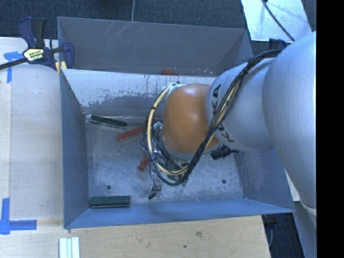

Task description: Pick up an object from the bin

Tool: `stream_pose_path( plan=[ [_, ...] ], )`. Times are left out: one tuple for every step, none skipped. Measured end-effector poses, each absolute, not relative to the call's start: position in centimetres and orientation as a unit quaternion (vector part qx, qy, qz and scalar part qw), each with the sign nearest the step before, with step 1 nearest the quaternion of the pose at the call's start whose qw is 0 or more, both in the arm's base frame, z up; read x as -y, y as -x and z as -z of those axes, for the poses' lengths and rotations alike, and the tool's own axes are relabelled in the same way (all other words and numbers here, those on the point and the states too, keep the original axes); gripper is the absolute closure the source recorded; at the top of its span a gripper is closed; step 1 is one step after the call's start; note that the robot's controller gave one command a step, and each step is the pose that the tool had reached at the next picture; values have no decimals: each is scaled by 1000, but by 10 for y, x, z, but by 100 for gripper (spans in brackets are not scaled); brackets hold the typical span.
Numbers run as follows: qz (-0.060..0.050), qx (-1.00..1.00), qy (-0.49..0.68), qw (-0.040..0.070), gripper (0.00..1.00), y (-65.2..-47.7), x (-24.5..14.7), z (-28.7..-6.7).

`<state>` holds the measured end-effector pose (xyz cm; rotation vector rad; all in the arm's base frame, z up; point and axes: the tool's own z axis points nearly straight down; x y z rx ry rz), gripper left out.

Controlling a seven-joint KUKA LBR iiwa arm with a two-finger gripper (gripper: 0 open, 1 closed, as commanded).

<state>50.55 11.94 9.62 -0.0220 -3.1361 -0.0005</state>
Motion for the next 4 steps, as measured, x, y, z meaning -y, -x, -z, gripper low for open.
stream_pose_path(
  plan=[
    [0,1000,-15,-4,0,-542,-82,-70],
    [2,1000,-15,-11,100,-546,-84,-75],
    [1,1000,-1,-5,100,-593,-135,-73],
    [1,999,45,-7,100,-610,-105,-200]
  ],
)
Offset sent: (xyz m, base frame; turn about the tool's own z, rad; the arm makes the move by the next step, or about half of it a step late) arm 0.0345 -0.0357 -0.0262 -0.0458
